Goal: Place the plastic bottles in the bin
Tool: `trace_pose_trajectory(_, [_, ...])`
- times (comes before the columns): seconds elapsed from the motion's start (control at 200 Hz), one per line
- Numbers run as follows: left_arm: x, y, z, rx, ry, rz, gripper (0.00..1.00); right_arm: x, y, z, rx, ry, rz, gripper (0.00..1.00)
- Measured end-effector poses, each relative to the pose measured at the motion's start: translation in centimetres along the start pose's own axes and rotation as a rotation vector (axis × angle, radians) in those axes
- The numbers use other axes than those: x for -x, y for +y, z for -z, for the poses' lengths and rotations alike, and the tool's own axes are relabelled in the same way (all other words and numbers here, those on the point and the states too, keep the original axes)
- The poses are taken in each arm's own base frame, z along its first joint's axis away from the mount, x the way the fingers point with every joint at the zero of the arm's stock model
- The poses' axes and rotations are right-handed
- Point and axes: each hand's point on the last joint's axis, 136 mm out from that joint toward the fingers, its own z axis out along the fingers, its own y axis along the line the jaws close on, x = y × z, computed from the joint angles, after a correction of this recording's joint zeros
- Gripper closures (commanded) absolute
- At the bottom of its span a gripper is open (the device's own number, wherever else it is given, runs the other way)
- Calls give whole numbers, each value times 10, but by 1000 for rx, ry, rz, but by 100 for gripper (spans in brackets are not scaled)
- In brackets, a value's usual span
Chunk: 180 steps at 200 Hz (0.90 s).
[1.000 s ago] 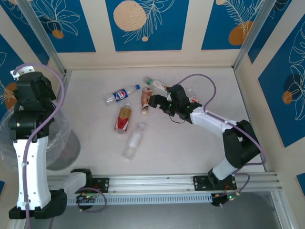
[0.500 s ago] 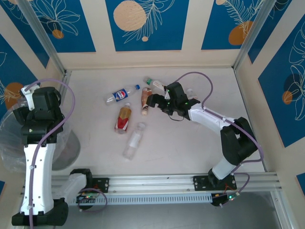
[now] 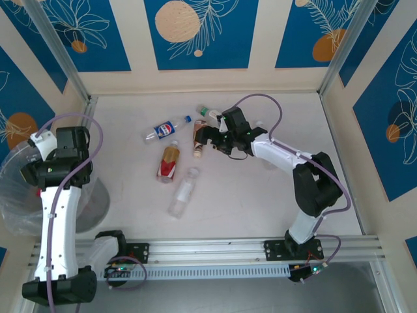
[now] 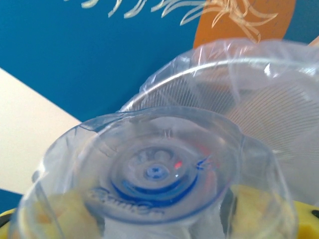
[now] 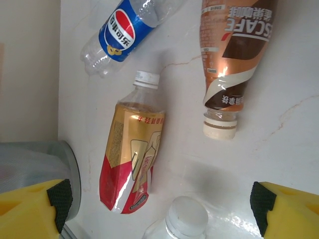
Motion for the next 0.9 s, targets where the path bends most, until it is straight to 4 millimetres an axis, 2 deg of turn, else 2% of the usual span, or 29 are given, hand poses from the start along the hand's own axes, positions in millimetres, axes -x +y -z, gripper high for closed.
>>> trace_pose_trajectory(0.045, [-8,2,-4,22,22,1,29,1,2,-1,4,6,6,6])
trace_pose_trajectory(0.2, [-25,14,-14,99,74,10,28,2,7,-2,10,27,14,6])
trace_pose_trajectory(0.285, [-30,18,-18,124,94,18,20,1,8,-1,9,34,14,6])
trace_pose_trajectory(0.37, [-32,18,-20,119,106,29,20,0,8,-1,8,38,13,7])
trace_pose_trajectory(0.515, [-32,8,-21,58,122,52,16,-2,9,-2,8,45,15,7])
trace_pose_trajectory(0.615, [-30,-3,-21,-7,135,61,1,-4,10,-2,9,47,18,7])
trace_pose_trajectory(0.745, [-26,-21,-19,-106,149,86,1,-5,11,-3,5,46,22,7])
trace_pose_trajectory(0.9, [-19,-32,-14,-190,147,123,1,-10,10,1,4,42,32,7])
